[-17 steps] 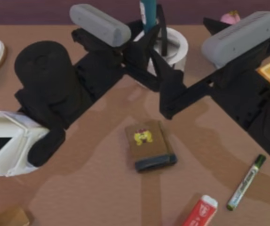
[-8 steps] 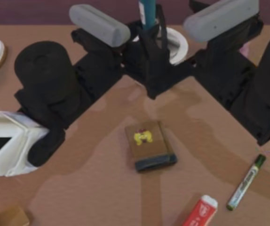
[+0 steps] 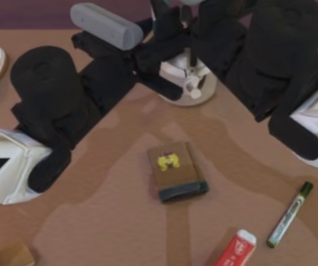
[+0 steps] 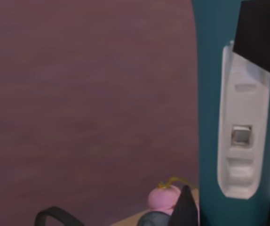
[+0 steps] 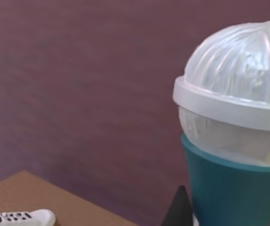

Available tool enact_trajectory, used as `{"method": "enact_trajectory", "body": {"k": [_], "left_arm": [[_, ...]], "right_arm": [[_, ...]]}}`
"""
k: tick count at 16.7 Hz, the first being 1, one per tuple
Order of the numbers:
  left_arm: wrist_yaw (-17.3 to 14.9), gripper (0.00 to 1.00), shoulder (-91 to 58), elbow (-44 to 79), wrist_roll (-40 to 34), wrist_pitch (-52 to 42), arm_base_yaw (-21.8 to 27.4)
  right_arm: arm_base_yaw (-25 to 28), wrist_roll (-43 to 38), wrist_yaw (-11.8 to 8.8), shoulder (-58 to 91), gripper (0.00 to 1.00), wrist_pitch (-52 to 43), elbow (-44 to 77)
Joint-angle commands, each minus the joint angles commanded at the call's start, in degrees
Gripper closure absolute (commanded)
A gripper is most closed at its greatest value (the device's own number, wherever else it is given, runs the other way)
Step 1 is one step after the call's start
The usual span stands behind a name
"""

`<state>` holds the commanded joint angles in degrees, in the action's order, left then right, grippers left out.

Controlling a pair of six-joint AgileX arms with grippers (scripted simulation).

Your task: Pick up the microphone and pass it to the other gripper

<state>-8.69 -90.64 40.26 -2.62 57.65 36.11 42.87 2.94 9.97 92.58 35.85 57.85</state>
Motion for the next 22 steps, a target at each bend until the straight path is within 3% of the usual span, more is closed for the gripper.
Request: {"method": "enact_trajectory", "body": {"k": [3, 16, 22], "left_arm": [[0.0, 1.0, 0.0, 0.0, 0.0, 0.0, 0.0], [0.0, 1.0, 0.0, 0.0, 0.0, 0.0, 0.0], [0.0, 1.0, 0.0, 0.0, 0.0, 0.0, 0.0]], "right_arm": [[0.0, 0.0, 0.0, 0.0, 0.0, 0.0, 0.0], [0.0, 0.0, 0.0, 0.0, 0.98, 0.0, 0.0], [0.0, 0.0, 0.0, 0.0, 1.0, 0.0, 0.0]]}}
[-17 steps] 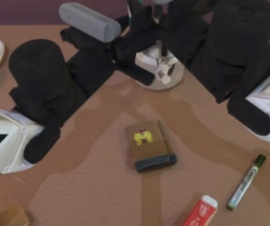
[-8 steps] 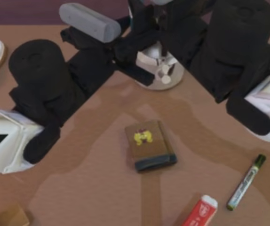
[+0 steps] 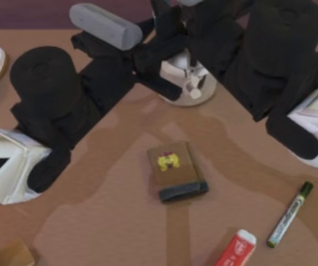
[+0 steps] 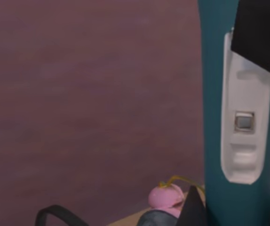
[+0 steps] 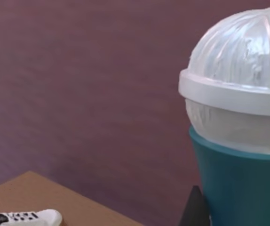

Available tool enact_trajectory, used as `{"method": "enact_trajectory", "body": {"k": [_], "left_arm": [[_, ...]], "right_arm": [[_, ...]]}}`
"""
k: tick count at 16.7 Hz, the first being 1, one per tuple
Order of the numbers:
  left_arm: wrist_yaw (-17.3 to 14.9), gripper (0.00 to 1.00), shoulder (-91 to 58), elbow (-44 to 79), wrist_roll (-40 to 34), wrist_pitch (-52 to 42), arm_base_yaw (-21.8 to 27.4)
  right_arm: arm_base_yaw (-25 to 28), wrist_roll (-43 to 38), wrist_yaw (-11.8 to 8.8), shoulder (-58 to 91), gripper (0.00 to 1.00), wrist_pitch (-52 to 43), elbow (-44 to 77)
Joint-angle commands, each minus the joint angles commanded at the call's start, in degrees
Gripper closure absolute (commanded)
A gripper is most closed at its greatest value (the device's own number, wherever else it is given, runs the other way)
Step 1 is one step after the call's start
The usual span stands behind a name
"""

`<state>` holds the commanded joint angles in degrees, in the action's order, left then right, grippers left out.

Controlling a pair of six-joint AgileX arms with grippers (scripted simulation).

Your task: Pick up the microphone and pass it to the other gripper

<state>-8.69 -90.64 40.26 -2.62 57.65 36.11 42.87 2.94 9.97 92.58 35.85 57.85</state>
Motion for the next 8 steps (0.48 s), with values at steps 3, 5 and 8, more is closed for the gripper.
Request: {"method": "enact_trajectory", "body": {"k": [3, 5, 8], "left_arm": [[0.0, 1.0, 0.0, 0.0, 0.0, 0.0, 0.0], [0.0, 0.85, 0.0, 0.0, 0.0, 0.0, 0.0], [0.0, 0.62, 0.0, 0.0, 0.0, 0.0, 0.0]], "right_arm": [[0.0, 0.0, 0.0, 0.0, 1.0, 0.0, 0.0], [0.0, 0.0, 0.0, 0.0, 1.0, 0.0, 0.0], [0.0, 0.0, 0.0, 0.0, 1.0, 0.0, 0.0]]}}
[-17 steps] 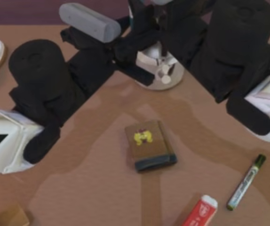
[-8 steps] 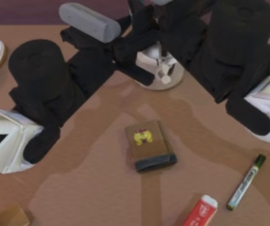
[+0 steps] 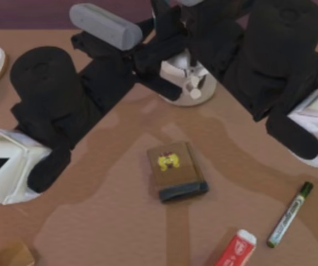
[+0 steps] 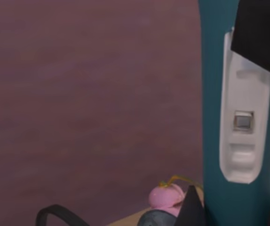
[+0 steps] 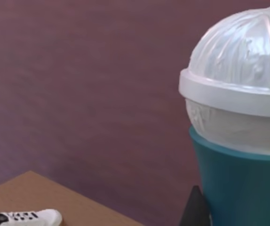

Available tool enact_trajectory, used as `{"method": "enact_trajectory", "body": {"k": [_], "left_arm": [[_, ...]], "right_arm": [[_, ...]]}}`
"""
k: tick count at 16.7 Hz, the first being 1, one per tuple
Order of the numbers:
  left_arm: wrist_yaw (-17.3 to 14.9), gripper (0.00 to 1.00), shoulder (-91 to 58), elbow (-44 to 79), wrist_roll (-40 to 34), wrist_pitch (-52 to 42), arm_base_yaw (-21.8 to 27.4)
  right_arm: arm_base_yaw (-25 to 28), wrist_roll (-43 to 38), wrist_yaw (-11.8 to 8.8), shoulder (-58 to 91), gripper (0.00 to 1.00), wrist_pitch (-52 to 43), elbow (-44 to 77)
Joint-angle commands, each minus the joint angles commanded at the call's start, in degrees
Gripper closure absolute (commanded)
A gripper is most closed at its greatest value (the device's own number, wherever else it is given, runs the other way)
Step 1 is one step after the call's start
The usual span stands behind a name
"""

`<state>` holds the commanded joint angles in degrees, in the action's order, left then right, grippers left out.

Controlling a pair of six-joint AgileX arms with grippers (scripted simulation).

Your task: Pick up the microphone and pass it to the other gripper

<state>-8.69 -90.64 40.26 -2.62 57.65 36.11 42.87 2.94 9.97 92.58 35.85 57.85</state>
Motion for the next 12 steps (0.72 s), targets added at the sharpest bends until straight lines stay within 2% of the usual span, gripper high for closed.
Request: {"method": "enact_trajectory", "body": {"k": [8, 12], "left_arm": [[0.0, 0.02, 0.0, 0.0, 0.0, 0.0, 0.0], [0.0, 0.0, 0.0, 0.0, 0.0, 0.0, 0.0]], "right_arm": [[0.0, 0.0, 0.0, 0.0, 1.0, 0.0, 0.0], [0.0, 0.0, 0.0, 0.0, 1.0, 0.0, 0.0]]}}
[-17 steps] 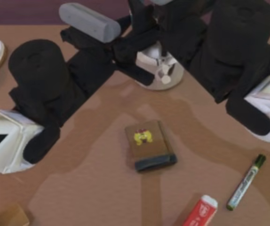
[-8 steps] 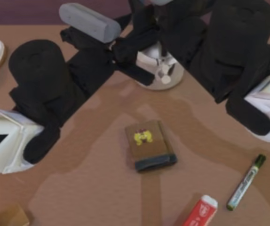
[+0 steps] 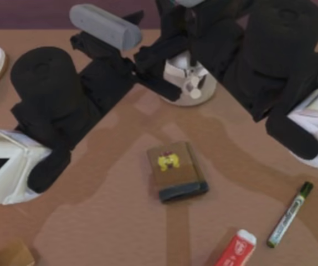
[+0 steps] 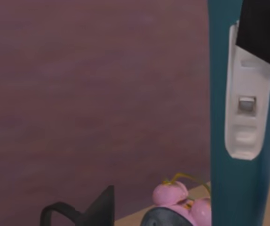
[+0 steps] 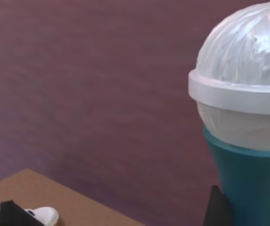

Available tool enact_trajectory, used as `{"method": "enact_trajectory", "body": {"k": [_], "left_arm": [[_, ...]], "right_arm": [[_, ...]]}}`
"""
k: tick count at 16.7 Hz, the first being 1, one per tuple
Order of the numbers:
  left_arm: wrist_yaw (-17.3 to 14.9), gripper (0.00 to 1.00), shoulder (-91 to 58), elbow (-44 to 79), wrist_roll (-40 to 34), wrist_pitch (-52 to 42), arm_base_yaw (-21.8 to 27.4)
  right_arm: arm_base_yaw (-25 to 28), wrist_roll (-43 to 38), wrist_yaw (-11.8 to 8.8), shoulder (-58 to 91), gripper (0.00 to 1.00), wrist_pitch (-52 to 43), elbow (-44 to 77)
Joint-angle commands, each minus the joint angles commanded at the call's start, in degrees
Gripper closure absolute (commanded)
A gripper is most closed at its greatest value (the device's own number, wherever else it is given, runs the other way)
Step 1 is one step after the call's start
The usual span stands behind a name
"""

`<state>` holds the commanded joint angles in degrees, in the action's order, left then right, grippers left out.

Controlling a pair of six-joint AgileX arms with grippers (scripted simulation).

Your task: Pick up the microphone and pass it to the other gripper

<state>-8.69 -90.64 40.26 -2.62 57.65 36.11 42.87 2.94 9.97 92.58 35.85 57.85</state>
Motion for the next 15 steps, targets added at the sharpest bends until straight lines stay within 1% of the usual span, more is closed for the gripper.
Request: {"method": "enact_trajectory", "body": {"k": [4, 5, 7, 9, 13, 15], "left_arm": [[0.0, 0.0, 0.0, 0.0, 0.0, 0.0, 0.0], [2.08, 0.0, -0.57, -0.54, 0.64, -0.09, -2.37], [1.94, 0.0, 0.43, -1.53, 0.7, -0.18, -2.62], [1.68, 0.0, 3.76, -4.83, 0.78, -0.28, -3.44], [0.68, 0.0, 12.68, -13.73, 0.54, -0.29, -5.1], [0.37, 0.0, 14.55, -15.58, 0.44, -0.18, -5.47]], "right_arm": [[0.0, 0.0, 0.0, 0.0, 1.0, 0.0, 0.0], [0.15, 0.56, 0.65, -1.06, 1.0, 0.22, 0.22], [-0.33, 0.52, 0.14, -1.62, 1.0, 0.22, -0.29], [-1.52, 0.46, -1.4, -3.24, 1.0, 0.23, -1.71], [-5.0, 0.29, -5.29, -7.29, 1.0, 0.11, -5.66], [-5.93, 0.25, -6.12, -8.2, 1.0, 0.03, -6.65]]}}
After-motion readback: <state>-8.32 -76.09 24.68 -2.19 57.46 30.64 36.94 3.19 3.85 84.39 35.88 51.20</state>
